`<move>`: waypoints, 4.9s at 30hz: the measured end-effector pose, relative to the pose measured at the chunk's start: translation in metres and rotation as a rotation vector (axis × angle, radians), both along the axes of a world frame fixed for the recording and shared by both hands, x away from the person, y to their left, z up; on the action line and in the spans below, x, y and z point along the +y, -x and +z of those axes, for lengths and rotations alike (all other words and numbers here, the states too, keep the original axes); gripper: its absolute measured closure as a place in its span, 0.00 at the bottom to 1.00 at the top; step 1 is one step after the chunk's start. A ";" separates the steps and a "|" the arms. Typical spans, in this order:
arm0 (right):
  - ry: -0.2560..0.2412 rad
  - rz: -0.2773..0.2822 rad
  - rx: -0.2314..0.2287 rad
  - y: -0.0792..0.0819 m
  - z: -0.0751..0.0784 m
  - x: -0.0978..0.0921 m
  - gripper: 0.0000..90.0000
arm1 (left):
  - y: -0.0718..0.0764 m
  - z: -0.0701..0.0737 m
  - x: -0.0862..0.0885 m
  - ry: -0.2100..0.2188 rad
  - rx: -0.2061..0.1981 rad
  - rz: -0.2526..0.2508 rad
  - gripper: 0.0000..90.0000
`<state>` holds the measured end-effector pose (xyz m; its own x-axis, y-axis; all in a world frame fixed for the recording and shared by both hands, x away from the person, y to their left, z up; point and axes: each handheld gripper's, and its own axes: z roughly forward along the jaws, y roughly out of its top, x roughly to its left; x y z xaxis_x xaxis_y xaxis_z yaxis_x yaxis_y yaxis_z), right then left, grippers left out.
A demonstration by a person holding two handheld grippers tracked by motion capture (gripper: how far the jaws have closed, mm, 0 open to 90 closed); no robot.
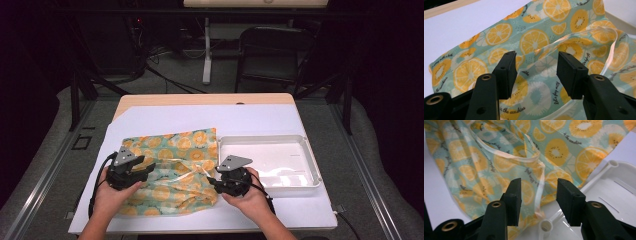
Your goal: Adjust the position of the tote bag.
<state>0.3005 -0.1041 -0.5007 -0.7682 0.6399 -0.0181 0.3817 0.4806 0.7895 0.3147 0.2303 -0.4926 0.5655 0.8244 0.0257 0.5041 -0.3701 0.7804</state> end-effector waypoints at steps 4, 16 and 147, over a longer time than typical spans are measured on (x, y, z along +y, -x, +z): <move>-0.013 0.014 -0.004 0.004 0.001 0.002 0.59 | 0.000 0.002 -0.001 0.014 -0.003 -0.002 0.55; -0.085 0.044 0.035 0.006 0.001 0.009 0.47 | 0.002 0.004 -0.004 0.018 0.011 -0.020 0.55; -0.112 0.182 0.074 -0.020 -0.006 0.051 0.95 | 0.058 -0.010 -0.011 -0.094 -0.033 -0.126 0.33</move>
<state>0.3208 -0.0532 -0.5066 -0.8676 0.4858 0.1060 0.3559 0.4578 0.8147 0.2568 0.2195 -0.5028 0.6615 0.7404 0.1191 0.4241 -0.5004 0.7548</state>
